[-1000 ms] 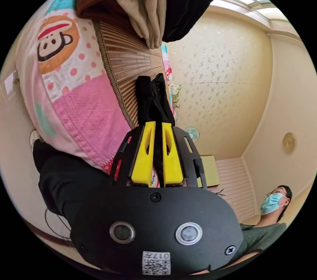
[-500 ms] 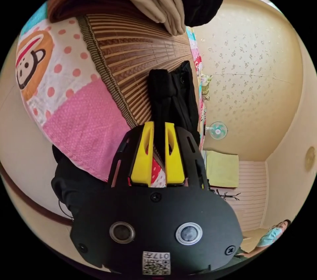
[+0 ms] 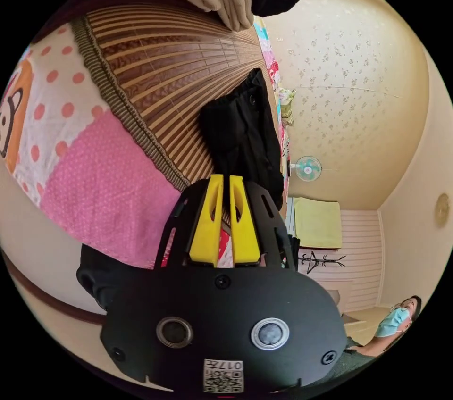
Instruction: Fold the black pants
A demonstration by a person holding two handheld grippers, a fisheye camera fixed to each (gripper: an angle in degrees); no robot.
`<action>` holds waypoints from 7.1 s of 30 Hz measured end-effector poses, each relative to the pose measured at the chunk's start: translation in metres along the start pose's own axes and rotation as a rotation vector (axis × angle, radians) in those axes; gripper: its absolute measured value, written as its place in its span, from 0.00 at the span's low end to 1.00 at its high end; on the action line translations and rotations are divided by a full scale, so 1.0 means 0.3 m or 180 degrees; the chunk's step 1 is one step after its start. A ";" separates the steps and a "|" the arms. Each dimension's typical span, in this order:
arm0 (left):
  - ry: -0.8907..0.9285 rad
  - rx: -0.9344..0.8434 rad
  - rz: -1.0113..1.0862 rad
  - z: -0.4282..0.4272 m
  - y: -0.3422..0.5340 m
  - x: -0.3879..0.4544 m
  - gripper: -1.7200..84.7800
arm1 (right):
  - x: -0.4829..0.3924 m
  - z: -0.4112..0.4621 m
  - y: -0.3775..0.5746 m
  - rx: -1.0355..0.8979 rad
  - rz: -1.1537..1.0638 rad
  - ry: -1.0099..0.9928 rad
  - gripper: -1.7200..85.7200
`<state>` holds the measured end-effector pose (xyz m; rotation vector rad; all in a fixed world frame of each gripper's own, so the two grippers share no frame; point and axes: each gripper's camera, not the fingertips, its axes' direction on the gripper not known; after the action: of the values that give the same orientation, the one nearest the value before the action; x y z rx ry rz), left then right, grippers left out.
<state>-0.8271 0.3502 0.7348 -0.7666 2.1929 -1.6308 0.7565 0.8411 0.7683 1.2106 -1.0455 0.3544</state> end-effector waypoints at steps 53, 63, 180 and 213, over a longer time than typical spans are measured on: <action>-0.0403 0.0016 0.0829 0.537 0.855 0.203 0.11 | -0.457 1.235 0.350 0.0123 -0.1482 0.0180 0.04; -0.0355 -0.0101 0.0998 0.618 0.883 0.234 0.11 | -0.648 1.517 0.582 -0.0384 -0.2285 0.0146 0.10; -0.0468 0.0593 0.1106 -0.229 0.223 0.677 0.07 | -0.835 0.356 0.184 0.0008 -0.0884 -0.0415 0.04; -0.0283 0.0789 0.0210 -0.128 0.427 0.467 0.17 | -0.771 0.338 0.284 -0.0153 -0.0215 -0.0181 0.07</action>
<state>-0.9915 0.3264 0.6353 -0.6746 1.8895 -1.7567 0.5288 0.8491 0.6301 1.2158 -1.0534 0.2424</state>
